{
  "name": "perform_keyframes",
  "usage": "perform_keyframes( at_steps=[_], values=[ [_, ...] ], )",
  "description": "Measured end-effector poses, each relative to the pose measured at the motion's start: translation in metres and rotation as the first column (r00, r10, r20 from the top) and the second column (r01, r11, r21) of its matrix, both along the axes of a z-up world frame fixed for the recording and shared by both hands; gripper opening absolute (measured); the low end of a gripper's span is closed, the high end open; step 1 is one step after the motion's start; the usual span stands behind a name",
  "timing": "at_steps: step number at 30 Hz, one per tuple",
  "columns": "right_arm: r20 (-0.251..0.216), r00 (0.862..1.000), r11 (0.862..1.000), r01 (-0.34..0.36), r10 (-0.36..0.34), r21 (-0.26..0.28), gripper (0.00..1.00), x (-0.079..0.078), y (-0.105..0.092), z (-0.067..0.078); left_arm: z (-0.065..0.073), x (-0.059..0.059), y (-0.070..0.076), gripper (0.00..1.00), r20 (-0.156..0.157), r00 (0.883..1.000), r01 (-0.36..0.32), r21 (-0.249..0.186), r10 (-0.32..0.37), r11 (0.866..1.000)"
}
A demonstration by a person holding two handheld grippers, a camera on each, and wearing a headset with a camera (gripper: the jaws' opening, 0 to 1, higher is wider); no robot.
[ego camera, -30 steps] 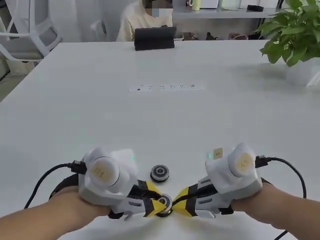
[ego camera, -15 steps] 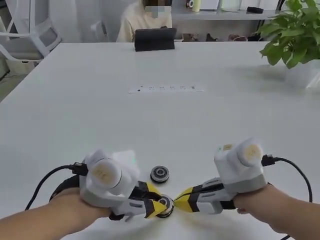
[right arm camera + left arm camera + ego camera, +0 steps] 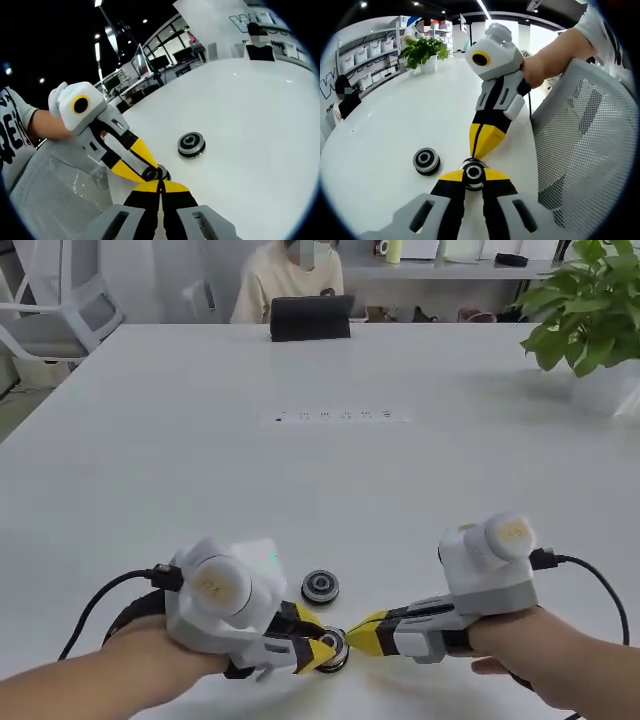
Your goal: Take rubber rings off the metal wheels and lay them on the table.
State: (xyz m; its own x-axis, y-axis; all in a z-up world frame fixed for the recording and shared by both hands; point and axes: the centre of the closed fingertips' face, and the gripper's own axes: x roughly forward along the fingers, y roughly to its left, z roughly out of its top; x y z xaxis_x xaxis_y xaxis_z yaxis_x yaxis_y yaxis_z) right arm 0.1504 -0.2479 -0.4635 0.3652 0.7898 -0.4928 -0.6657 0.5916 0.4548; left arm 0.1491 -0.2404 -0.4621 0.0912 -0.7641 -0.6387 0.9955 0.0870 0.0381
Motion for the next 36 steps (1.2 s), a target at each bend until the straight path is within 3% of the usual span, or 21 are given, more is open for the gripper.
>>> perform_keyframes(
  at_steps=[12, 15, 16, 17, 19, 26, 36],
  values=[
    [0.005, 0.999, 0.999, -0.035, 0.035, 0.026, 0.0, -0.004, 0.011, 0.005, 0.0, 0.0, 0.0, 0.07, -0.003, 1.0, -0.007, 0.008, 0.007, 1.0],
    [0.041, 0.996, 0.993, -0.077, 0.073, 0.085, 0.0, -0.006, 0.022, 0.018, 0.0, -0.001, -0.001, 0.07, -0.002, 1.0, 0.0, 0.007, 0.0, 1.0],
    [0.023, 0.996, 0.994, -0.085, 0.084, 0.072, 0.0, -0.011, 0.024, 0.017, 0.001, -0.001, -0.001, 0.07, -0.002, 1.0, -0.001, 0.005, 0.001, 1.0],
    [0.056, 0.994, 0.995, -0.097, 0.096, 0.029, 0.0, -0.006, 0.021, 0.013, 0.001, -0.001, -0.001, 0.07, 0.0, 1.0, 0.0, 0.004, 0.0, 1.0],
    [0.036, 0.996, 0.995, -0.083, 0.082, 0.047, 0.0, -0.006, 0.021, 0.012, 0.001, -0.001, -0.001, 0.07, 0.001, 1.0, 0.0, 0.004, 0.0, 1.0],
    [0.031, 0.999, 0.999, -0.039, 0.038, 0.035, 0.0, -0.003, 0.009, 0.008, 0.001, -0.002, -0.001, 0.07, 0.008, 1.0, 0.002, 0.001, -0.002, 1.0],
    [0.024, 0.999, 0.999, -0.045, 0.044, 0.027, 0.0, -0.004, 0.008, 0.009, 0.001, -0.002, -0.001, 0.08, 0.009, 1.0, -0.001, 0.009, 0.001, 1.0]
  ],
)
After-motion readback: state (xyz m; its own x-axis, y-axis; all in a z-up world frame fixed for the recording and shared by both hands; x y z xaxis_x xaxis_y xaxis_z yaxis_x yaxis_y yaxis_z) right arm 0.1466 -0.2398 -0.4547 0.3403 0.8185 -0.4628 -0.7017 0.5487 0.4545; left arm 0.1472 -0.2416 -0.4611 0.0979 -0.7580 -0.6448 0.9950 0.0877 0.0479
